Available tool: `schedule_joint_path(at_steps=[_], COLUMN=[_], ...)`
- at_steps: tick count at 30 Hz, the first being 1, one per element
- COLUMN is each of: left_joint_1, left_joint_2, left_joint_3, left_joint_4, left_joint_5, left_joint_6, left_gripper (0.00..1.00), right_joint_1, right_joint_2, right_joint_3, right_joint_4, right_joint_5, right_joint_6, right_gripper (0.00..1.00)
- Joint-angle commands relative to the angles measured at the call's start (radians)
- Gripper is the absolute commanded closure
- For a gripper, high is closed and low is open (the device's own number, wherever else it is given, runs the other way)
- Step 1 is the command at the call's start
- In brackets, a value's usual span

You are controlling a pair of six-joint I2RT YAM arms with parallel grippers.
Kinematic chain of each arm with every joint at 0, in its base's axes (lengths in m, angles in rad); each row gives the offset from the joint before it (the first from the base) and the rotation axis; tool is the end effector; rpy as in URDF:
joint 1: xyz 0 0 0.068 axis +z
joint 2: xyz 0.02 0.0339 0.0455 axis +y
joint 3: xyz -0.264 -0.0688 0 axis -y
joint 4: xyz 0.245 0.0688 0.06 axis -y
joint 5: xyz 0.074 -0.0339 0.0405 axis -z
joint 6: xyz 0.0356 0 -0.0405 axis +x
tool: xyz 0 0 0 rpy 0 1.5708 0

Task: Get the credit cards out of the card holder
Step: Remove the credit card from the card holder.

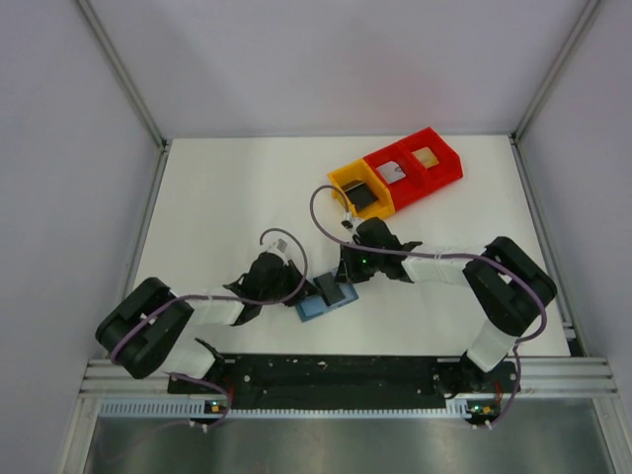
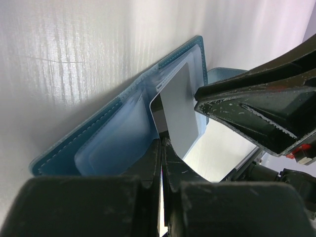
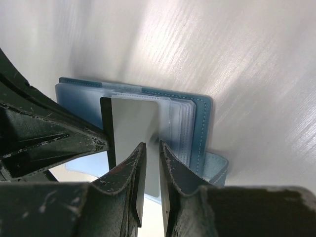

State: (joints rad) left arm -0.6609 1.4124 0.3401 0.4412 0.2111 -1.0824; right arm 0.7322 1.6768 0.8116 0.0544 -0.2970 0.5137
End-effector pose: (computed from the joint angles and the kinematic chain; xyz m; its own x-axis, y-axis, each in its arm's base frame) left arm 0.1818 -0.1508 0.1235 -0.8665 -0.4200 -0.2696 -0.0671 0.6333 -0.7710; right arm 0.2362 0.2263 0.1501 -0.8573 -0.1388 -0.4958 -0.4224 0.7401 0.5233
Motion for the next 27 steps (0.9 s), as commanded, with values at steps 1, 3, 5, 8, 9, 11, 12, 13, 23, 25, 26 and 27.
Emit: schedule_joint_path(at_steps=[1, 3, 5, 8, 9, 11, 12, 13, 23, 25, 26, 27], left_joint_1=[0.007, 0.01, 0.012, 0.017, 0.017, 0.021, 0.026, 0.027, 0.049, 0.049, 0.049, 0.05], left_joint_2=[-0.044, -0.049, -0.056, -0.076, -0.087, -0.119, -0.139, -0.17, -0.369, -0.4, -0.418, -0.435], left_joint_3=[-0.018, -0.018, -0.019, -0.027, -0.03, -0.041, -0.046, -0.052, -0.119, -0.128, -0.133, -0.138], left_joint_4=[-0.05, -0.064, -0.075, -0.094, -0.102, -0.125, -0.139, -0.156, -0.236, -0.236, -0.239, -0.246], left_joint_5=[-0.024, -0.024, -0.021, -0.021, -0.022, -0.027, -0.03, -0.035, -0.058, -0.053, -0.052, -0.052], left_joint_6=[0.027, 0.029, 0.029, 0.03, 0.032, 0.033, 0.035, 0.039, 0.053, 0.064, 0.07, 0.075], left_gripper=[1.0, 1.0, 1.0, 1.0, 1.0, 1.0, 1.0, 1.0, 1.0, 1.0, 1.0, 1.0], right_joint_1=[-0.02, -0.022, -0.028, -0.037, -0.039, -0.039, -0.04, -0.04, -0.04, -0.039, -0.04, -0.04], right_joint_2=[0.029, 0.041, 0.058, 0.072, 0.072, 0.072, 0.072, 0.072, 0.046, 0.018, 0.002, -0.026], right_joint_3=[-0.015, -0.011, -0.005, -0.002, -0.002, -0.002, -0.002, 0.0, 0.001, 0.001, 0.001, 0.001], right_joint_4=[-0.047, -0.051, -0.051, -0.082, -0.082, -0.084, -0.082, -0.085, -0.079, -0.077, -0.076, -0.073], right_joint_5=[0.041, 0.038, 0.032, 0.024, 0.024, 0.024, 0.022, 0.021, 0.019, 0.021, 0.021, 0.019], right_joint_6=[-0.006, -0.006, -0.007, -0.004, -0.004, -0.004, -0.006, -0.007, -0.018, -0.023, -0.026, -0.032], right_gripper=[0.83, 0.83, 0.83, 0.83, 0.83, 0.83, 0.83, 0.83, 0.83, 0.81, 0.8, 0.78])
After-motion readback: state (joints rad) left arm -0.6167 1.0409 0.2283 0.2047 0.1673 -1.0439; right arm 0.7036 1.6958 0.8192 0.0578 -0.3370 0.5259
